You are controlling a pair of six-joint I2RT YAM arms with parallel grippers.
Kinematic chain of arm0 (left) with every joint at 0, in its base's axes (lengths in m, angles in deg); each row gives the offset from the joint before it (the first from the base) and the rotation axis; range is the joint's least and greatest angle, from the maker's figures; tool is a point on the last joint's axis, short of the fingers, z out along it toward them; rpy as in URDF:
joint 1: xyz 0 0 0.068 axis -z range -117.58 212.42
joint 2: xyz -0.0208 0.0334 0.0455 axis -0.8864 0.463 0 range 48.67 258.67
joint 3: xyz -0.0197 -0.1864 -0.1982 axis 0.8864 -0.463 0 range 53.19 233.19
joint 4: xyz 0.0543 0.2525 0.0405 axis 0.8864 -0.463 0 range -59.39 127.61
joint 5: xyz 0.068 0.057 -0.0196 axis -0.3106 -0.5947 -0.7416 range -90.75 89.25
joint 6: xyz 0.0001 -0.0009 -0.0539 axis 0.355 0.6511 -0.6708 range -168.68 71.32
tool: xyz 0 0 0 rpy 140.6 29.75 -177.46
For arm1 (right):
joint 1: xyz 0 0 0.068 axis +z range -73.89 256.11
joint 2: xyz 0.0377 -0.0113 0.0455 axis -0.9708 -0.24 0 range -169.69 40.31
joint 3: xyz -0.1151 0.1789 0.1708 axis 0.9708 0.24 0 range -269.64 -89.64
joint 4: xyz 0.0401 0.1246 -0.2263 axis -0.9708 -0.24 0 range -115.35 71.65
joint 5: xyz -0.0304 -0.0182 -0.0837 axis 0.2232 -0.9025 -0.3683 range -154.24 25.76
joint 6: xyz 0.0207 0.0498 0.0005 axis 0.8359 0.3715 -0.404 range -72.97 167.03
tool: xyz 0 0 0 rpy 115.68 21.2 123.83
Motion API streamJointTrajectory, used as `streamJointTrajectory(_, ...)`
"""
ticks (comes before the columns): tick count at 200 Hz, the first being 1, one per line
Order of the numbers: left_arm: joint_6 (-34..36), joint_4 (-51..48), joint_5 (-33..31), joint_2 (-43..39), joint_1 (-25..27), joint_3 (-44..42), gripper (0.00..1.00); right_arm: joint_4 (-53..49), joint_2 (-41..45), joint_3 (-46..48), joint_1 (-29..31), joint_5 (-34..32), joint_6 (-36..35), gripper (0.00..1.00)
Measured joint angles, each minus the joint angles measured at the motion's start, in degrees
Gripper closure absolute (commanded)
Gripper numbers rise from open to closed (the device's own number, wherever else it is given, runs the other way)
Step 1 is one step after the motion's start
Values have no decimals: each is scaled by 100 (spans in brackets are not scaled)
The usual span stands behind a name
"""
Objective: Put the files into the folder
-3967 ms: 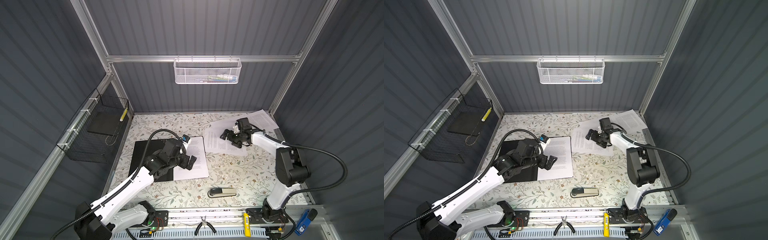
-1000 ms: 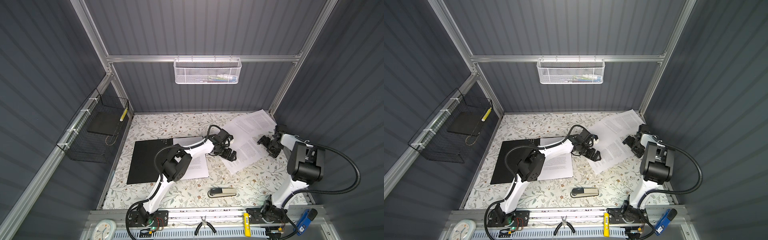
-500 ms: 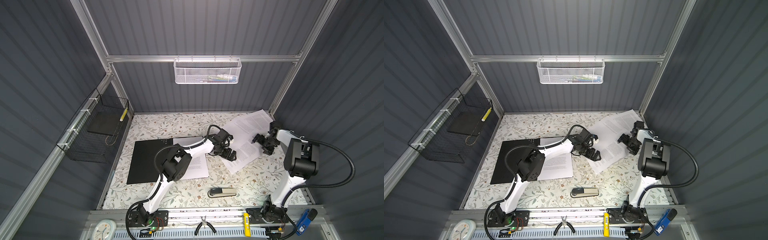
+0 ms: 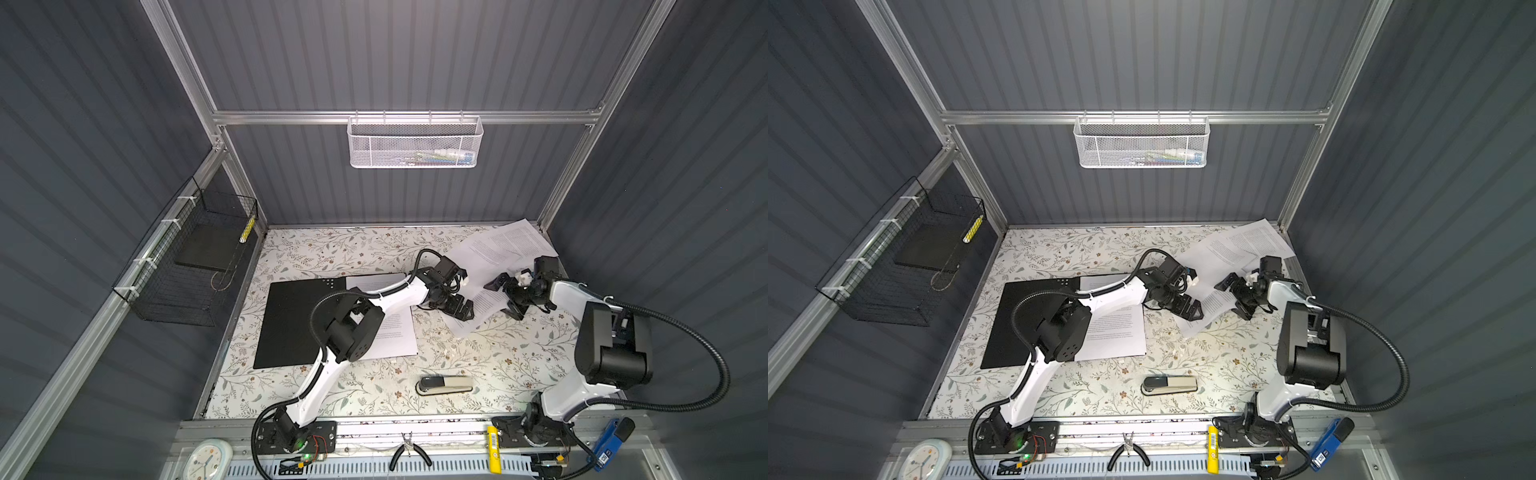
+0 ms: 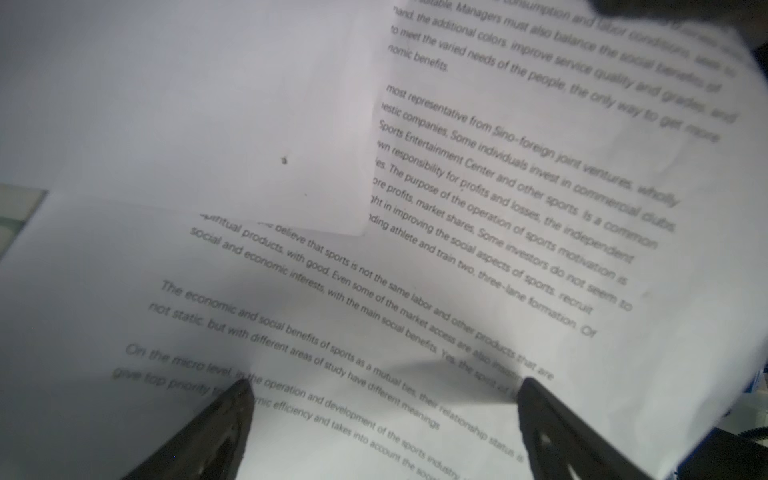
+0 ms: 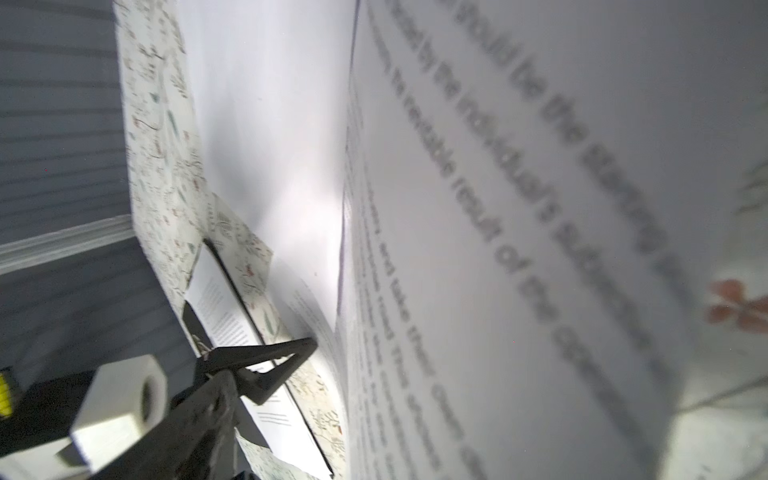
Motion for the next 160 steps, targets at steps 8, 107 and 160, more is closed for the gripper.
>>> streamJointTrajectory(8,0,-2,4,7,-4,7,0,221,140,157,9,52,142,1)
streamJointTrajectory(107,-20,17,46,15,-26,11,0,2710,929,2070,682,-573,2074,1)
streamJointTrajectory(160,-22,24,83,20,-33,11,0,3436,1331,2704,763,-1080,2570,5)
